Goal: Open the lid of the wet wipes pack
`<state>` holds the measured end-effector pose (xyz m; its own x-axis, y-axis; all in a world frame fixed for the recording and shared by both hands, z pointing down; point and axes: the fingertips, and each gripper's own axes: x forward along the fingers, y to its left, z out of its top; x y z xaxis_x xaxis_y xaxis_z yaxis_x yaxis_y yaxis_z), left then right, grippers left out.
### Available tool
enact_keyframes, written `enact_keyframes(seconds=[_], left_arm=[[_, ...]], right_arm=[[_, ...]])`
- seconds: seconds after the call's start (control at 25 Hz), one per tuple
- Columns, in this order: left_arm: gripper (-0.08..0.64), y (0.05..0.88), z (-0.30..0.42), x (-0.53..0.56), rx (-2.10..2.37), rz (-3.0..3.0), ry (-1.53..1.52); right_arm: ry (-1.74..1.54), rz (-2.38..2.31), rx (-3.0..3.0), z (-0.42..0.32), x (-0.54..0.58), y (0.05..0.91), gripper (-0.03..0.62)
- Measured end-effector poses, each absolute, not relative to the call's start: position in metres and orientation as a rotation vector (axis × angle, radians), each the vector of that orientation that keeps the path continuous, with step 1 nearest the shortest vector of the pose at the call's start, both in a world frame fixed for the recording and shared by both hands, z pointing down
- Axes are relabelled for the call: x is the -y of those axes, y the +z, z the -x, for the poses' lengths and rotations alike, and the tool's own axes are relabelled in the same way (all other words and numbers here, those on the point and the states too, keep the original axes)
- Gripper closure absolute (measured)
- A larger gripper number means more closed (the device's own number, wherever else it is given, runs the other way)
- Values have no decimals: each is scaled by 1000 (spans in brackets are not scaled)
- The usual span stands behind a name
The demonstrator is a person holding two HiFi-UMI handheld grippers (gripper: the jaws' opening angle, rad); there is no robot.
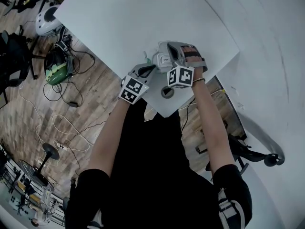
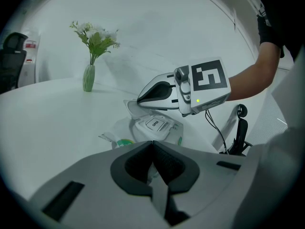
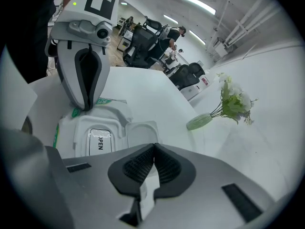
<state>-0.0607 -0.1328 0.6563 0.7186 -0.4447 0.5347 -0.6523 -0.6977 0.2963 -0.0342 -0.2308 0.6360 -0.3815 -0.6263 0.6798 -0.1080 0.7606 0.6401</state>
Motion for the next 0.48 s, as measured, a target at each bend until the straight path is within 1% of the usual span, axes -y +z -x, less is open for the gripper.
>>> enact_keyframes(seconds=[0.48], left_arm=[[537, 656, 59, 133, 838, -2449, 602]], right_arm=[[-581, -591, 1923, 27, 223, 632, 574]])
